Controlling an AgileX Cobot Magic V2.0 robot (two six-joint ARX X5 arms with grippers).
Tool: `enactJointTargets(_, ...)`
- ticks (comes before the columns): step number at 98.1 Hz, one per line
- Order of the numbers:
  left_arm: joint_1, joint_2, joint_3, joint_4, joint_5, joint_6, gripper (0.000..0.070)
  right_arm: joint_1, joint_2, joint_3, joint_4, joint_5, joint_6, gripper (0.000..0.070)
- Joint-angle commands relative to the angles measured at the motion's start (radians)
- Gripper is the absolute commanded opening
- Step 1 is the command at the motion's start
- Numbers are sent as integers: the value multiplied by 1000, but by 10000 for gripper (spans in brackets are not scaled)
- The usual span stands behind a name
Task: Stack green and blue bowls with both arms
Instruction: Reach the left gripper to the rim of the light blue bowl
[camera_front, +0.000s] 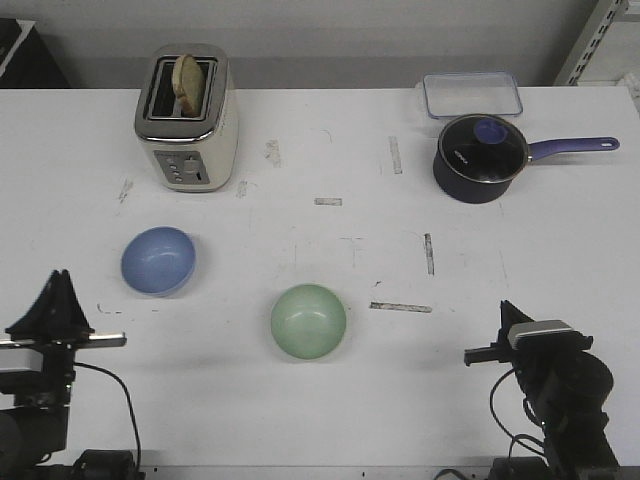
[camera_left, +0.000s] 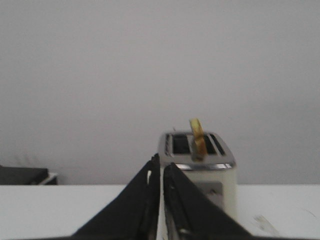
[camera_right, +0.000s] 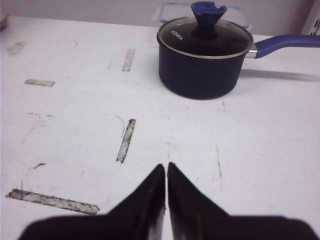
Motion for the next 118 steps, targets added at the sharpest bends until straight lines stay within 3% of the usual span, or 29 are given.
enactJointTargets(1, 2, 92, 118, 6, -35, 64, 3, 2, 4, 0, 11, 0, 14, 0)
enactJointTargets(12, 5, 244, 273, -6, -75, 64, 4, 2, 4, 0, 11, 0, 14, 0)
enactJointTargets(22, 31, 380, 388, -98, -76, 66, 13, 8, 4, 0, 11, 0, 14, 0)
enactJointTargets(37, 115, 565, 483, -263, -69, 66, 102, 22, 4, -1, 11, 0, 14, 0)
enactJointTargets(50, 183, 682, 488, -351, -3, 52, 189, 29, 4, -1, 11, 0, 14, 0)
enactJointTargets(59, 221, 749, 488, -412, 58, 14, 314, 29, 4, -1, 11, 0, 14, 0)
enactJointTargets(80, 257, 874, 488, -511, 149, -72, 700, 40, 4, -1, 11, 0, 14, 0)
enactJointTargets(105, 278, 1038, 488, -609, 311, -84, 700, 40, 4, -1, 11, 0, 14, 0)
enactJointTargets(118, 278, 1134, 488, -615, 315, -85, 700, 40, 4, -1, 11, 0, 14, 0)
